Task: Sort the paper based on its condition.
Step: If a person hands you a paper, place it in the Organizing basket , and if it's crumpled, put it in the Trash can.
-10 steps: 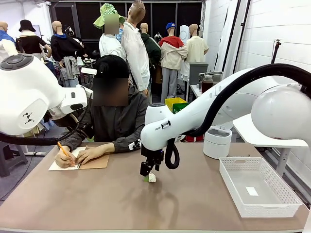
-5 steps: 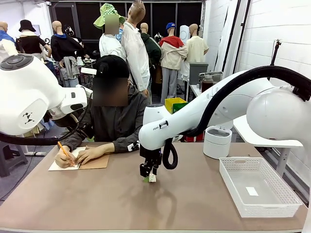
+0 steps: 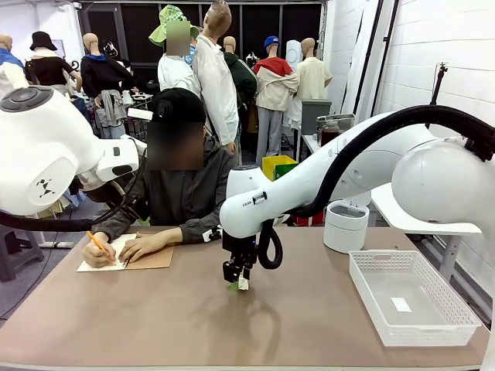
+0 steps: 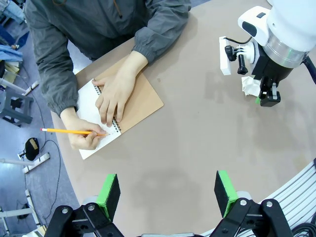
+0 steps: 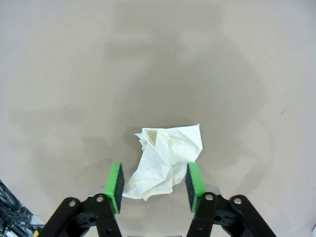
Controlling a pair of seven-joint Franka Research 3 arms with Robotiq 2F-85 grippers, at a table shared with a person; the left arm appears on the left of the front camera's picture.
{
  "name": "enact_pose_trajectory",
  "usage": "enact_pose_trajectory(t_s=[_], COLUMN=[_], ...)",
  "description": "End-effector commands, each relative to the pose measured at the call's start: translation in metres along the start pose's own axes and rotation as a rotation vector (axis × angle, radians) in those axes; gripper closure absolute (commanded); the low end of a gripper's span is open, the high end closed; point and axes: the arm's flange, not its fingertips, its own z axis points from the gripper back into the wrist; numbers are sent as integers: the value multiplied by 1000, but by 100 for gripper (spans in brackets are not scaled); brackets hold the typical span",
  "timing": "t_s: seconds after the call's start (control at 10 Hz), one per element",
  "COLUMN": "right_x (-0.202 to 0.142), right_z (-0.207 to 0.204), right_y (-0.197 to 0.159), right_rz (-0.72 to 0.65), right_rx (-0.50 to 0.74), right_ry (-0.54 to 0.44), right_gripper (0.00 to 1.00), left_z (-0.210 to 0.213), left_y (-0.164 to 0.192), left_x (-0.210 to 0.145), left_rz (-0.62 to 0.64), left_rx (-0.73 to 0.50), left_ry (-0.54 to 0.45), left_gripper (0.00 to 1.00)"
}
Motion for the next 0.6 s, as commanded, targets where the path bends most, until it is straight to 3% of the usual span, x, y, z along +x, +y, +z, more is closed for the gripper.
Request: enact_pose_trajectory(t_s=[0.0, 0.2, 0.5], right_x=[10, 10, 9], right_z=[2, -1, -2], right_y=[1, 1, 1], right_rz=[-10, -9, -7], right_rx=[-20, -14, -10], right_ry=[30, 31, 39], right_gripper=[63, 93, 96], left_z=[0, 0, 0], left_y=[1, 1, 1], left_x=[0, 0, 0], left_rz=[-12, -12, -12], left_rx=[-2, -2, -2], left_ry=[3, 3, 3], left_gripper=[0, 0, 0])
